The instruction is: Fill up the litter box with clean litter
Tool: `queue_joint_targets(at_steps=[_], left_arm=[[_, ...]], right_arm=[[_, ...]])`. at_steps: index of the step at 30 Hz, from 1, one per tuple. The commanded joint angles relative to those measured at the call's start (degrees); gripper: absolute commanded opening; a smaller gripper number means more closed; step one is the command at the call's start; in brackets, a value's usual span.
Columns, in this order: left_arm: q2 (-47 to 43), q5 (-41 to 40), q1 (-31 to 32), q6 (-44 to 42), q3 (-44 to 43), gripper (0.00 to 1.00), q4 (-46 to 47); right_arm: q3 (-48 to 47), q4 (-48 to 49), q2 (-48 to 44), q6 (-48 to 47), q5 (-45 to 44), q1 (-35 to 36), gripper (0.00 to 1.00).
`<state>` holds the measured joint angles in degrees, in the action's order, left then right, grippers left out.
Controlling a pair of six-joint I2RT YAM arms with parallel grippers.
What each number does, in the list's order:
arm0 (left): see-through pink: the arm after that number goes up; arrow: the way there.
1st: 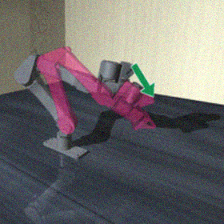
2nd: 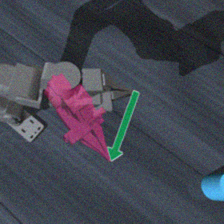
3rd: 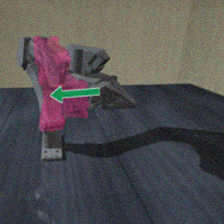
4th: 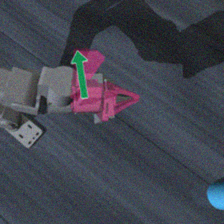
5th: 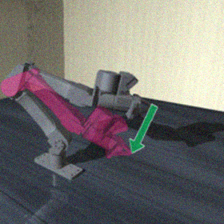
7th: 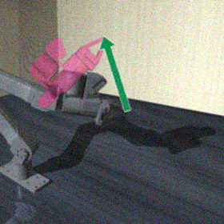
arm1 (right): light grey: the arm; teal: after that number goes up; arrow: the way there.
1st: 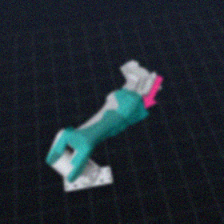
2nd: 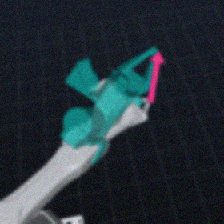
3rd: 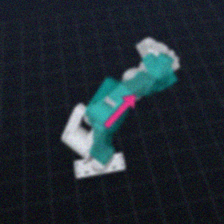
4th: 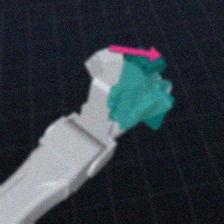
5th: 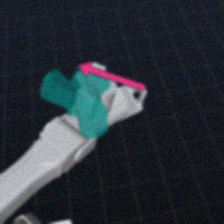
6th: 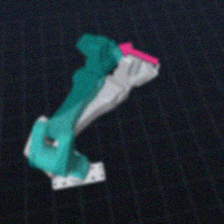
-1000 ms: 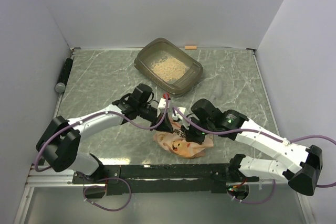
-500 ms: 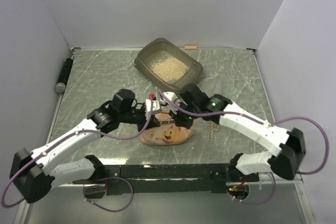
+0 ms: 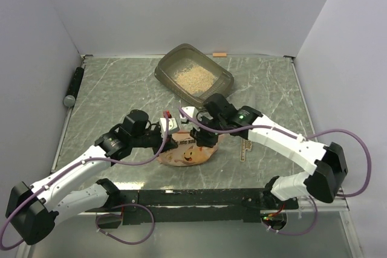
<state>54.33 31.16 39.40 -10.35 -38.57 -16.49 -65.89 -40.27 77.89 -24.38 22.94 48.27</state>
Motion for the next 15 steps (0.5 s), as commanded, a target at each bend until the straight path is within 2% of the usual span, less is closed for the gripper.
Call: queue_joint_targets(at_steps=[1, 8, 15], left_arm=[[0.34, 0.48, -0.37, 1.29, 0.25, 0.01, 1.81], [-0.62, 1.01, -0.37, 1.91, 0.86, 0.01, 2.43], [-1.24, 1.36, -0.37, 2.26, 0.86, 0.01, 2.43]], right_arm=[[1.20, 3.35, -6.16, -3.04, -2.36, -0.72, 0.43], [7.86, 5.64, -15.47, -5.76, -8.17, -1.95, 0.63], [10.08, 8.10, -14.79, -8.31, -9.23, -3.01, 0.68]])
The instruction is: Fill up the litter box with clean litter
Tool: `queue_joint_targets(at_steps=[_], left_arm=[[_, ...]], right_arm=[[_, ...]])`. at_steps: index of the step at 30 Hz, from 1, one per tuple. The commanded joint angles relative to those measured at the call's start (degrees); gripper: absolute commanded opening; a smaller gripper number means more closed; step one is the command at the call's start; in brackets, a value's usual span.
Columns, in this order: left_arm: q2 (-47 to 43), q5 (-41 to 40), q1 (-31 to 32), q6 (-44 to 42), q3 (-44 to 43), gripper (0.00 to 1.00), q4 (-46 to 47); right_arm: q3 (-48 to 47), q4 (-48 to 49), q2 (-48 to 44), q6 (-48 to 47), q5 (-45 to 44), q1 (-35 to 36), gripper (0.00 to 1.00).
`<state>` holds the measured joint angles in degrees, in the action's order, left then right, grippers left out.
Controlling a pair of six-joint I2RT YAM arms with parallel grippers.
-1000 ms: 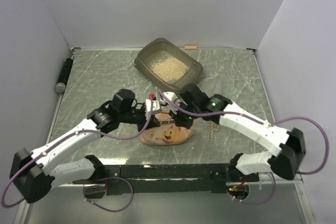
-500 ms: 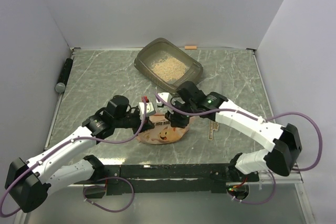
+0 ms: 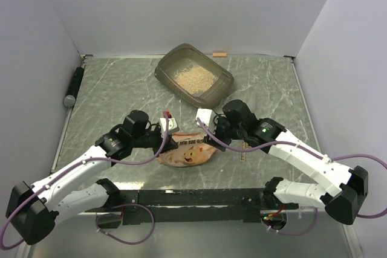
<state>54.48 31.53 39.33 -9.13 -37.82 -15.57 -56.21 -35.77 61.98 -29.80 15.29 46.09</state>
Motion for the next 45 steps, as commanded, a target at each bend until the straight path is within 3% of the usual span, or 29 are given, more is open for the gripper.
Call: queue_joint_targets(at_steps=[1, 15, 18, 21, 22, 24, 31, 40, 45], left_arm=[[-1.31, 1.16, -0.31, 0.95, 0.12, 0.01, 1.42], [-4.20, 0.90, -0.31, 1.92, 0.91, 0.01, 2.30], [-4.56, 0.11, -0.31, 1.92, 1.00, 0.01, 2.39], [-4.29, -1.37, -0.31, 1.74, 0.65, 0.01, 1.86], [-4.29, -1.82, -0.31, 1.66, 0.56, 0.01, 1.69], [-4.56, -3.39, -0.31, 1.48, 0.38, 0.01, 1.51], [-4.65, -8.23, -1.01, -0.63, -3.39, 0.01, -1.65], [1.59, -7.89, -6.98, -4.85, -14.10, 0.01, -4.91], [2.74, -7.45, -8.31, -5.47, -15.79, 0.01, -5.70]], right_arm=[[0.31, 4.04, 1.48, -3.07, -1.58, -1.08, 0.68], [1.80, 3.78, 6.84, -5.09, 3.60, -3.63, 0.66], [3.20, 2.64, 5.44, -5.26, 4.84, -3.81, 0.56], [4.43, 1.93, 3.77, -4.92, 5.54, -3.98, 0.28], [4.96, 1.84, 3.42, -4.74, 5.45, -3.99, 0.11], [6.02, 1.93, 2.80, -4.30, 3.79, -3.90, 0.00], [3.21, 1.93, 0.00, -1.93, 4.22, -6.44, 0.00], [-8.38, -0.70, 1.56, -1.66, 5.01, -7.50, 0.00], [-8.22, 0.16, 2.54, -0.79, 6.41, -7.59, 0.00]])
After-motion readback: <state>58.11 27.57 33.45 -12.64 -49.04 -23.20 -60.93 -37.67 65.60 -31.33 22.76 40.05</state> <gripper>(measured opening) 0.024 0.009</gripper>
